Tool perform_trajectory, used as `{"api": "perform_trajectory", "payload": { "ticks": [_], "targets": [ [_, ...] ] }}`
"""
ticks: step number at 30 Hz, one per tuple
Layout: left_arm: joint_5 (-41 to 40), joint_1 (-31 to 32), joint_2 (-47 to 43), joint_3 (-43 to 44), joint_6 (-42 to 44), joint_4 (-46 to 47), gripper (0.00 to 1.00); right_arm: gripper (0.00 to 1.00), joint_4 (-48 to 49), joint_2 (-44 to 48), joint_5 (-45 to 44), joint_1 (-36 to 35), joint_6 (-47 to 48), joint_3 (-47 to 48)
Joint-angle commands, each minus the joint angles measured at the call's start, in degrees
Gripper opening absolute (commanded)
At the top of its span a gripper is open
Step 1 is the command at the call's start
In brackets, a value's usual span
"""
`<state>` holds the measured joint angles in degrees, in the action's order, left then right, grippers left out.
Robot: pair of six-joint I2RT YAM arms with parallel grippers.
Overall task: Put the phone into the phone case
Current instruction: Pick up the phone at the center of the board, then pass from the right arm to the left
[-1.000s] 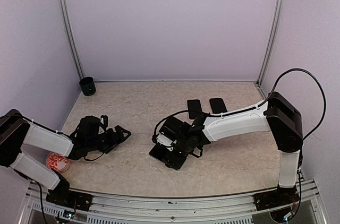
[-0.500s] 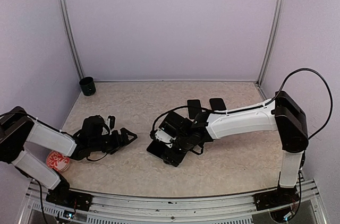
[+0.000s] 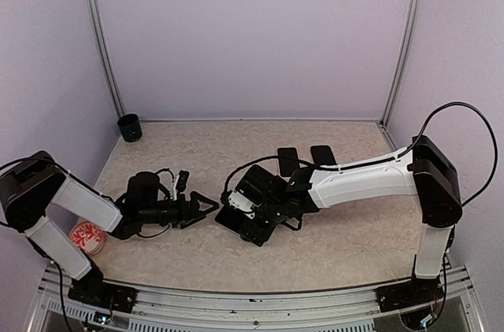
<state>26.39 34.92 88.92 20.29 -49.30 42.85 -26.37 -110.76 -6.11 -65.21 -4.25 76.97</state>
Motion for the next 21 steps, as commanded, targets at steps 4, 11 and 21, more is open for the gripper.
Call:
{"api": "perform_trajectory", "payload": {
  "ticks": [4,11,21],
  "targets": [
    [6.15,1.74,3.13,3.49,-0.35,4.82,0.89,0.6,3.52,3.53,-1.84,-1.64,0.49,-0.31],
    [8.58,2.64,6.16,4.25,-1.18,7.19,0.84,0.6,4.45,3.58,-2.69,-2.26,0.57,-0.48],
    [12.4,3.05,9.45,3.53,-4.86,16.57,0.63,0.6,5.34,3.36,-3.57,-2.73,0.65,-1.11]
  ]
}}
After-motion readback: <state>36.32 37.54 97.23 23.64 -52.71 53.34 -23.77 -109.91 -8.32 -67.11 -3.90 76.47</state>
